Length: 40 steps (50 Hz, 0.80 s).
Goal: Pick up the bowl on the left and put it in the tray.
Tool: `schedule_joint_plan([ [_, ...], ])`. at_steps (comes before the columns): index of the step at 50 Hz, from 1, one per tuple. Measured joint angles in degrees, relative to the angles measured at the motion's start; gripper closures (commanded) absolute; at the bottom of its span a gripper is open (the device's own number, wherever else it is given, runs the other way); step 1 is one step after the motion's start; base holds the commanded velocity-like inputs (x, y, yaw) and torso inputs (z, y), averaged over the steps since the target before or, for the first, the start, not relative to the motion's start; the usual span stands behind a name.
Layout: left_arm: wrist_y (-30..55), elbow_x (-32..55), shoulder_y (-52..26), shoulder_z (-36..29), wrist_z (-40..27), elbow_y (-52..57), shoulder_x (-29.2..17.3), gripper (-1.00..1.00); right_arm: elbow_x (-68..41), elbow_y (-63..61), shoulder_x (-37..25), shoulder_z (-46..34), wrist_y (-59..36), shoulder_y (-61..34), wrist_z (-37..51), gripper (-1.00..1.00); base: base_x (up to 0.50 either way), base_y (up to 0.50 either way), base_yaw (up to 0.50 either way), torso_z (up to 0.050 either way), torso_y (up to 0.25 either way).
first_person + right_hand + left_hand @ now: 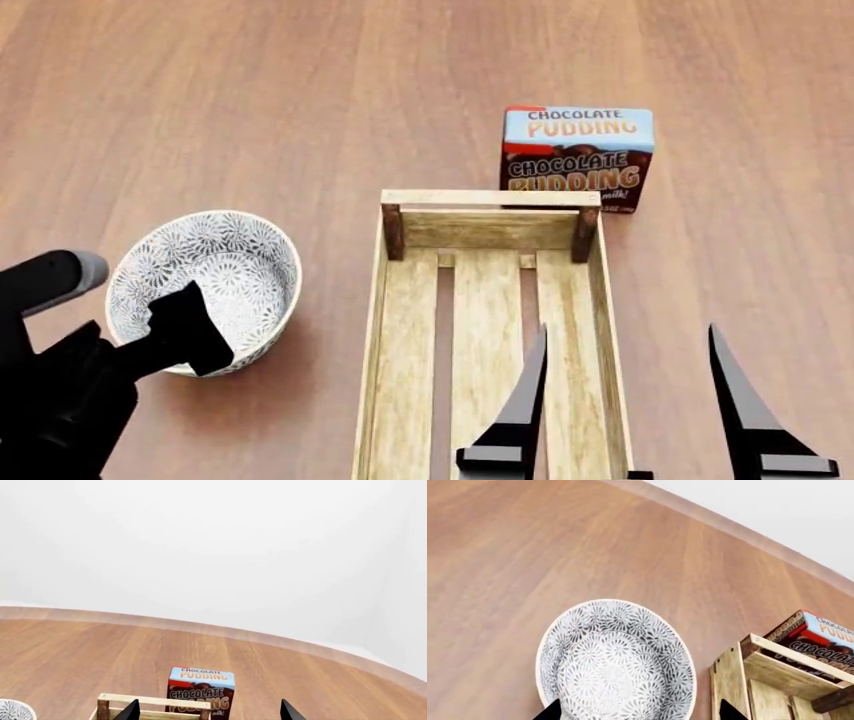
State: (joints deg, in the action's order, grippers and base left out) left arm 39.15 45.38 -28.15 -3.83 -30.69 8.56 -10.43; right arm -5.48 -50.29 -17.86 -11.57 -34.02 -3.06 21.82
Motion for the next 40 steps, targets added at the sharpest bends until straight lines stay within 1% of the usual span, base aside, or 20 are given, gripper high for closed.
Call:
schedule_joint_plan([
  [40, -5.59, 0.31, -3.23, 1.63, 3.26, -14.75, 1.34, -1.00, -0.96, -0.17, -0.78, 0.18, 0.18, 0.19, 0.90, -1.00, 0.00, 0.00, 0.00, 0.000, 0.000],
])
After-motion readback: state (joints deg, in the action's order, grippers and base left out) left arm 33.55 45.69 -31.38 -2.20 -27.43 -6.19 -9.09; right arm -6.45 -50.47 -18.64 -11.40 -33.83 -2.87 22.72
